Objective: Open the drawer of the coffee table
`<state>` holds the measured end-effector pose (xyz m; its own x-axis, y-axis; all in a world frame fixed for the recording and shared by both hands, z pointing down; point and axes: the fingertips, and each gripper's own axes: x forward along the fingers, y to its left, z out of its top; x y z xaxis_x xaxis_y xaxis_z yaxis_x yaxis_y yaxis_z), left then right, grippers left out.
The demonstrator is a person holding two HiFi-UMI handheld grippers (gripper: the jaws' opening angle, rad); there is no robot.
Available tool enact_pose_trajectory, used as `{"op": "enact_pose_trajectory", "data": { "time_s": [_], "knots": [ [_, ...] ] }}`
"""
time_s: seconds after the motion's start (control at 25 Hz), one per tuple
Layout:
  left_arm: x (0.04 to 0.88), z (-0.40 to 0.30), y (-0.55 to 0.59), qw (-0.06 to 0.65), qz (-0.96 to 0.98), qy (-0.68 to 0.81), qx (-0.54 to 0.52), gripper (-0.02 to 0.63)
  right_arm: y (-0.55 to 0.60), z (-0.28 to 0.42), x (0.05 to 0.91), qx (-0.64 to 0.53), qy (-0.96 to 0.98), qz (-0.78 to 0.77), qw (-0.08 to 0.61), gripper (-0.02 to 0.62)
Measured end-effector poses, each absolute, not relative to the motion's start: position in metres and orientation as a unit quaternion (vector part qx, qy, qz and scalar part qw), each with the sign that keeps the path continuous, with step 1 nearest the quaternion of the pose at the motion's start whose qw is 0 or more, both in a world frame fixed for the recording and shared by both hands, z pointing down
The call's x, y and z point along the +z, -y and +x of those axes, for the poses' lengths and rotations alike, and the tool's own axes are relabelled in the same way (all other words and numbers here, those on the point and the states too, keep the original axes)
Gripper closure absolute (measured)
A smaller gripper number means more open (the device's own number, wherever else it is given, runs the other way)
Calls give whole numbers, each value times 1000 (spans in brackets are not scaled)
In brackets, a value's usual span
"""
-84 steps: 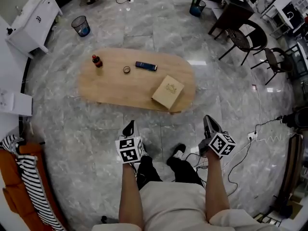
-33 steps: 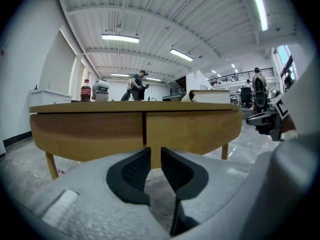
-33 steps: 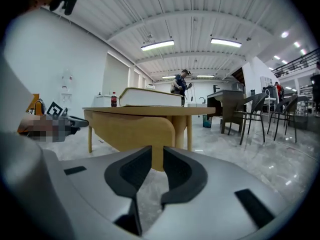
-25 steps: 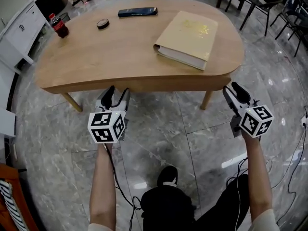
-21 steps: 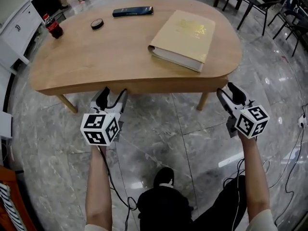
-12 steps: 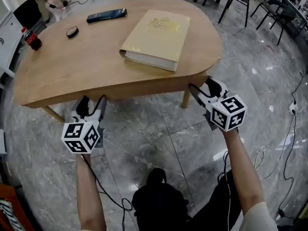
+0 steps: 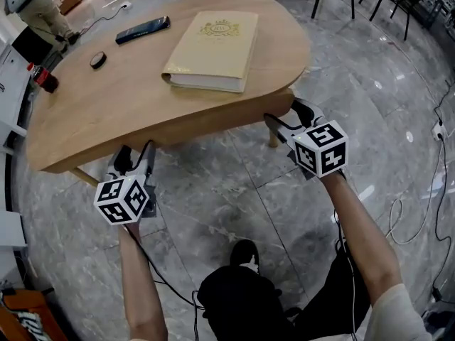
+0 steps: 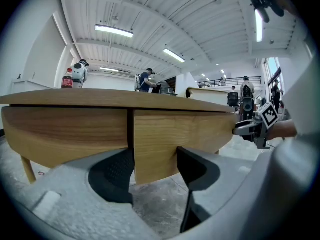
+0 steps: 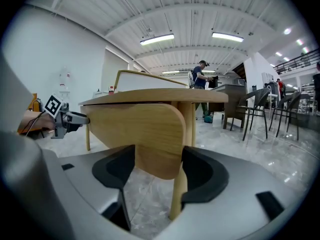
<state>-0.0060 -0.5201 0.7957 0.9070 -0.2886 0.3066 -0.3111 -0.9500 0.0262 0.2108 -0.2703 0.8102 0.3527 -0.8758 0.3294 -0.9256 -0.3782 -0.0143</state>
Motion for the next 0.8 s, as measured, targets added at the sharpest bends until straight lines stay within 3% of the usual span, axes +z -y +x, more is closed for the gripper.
{"op": "enact_pose_trajectory", "data": {
  "time_s": [0.8],
  "knots": [
    [793, -36, 490, 33, 975, 158, 152, 348, 241, 185, 809, 158, 522, 835, 71, 299]
  ]
}}
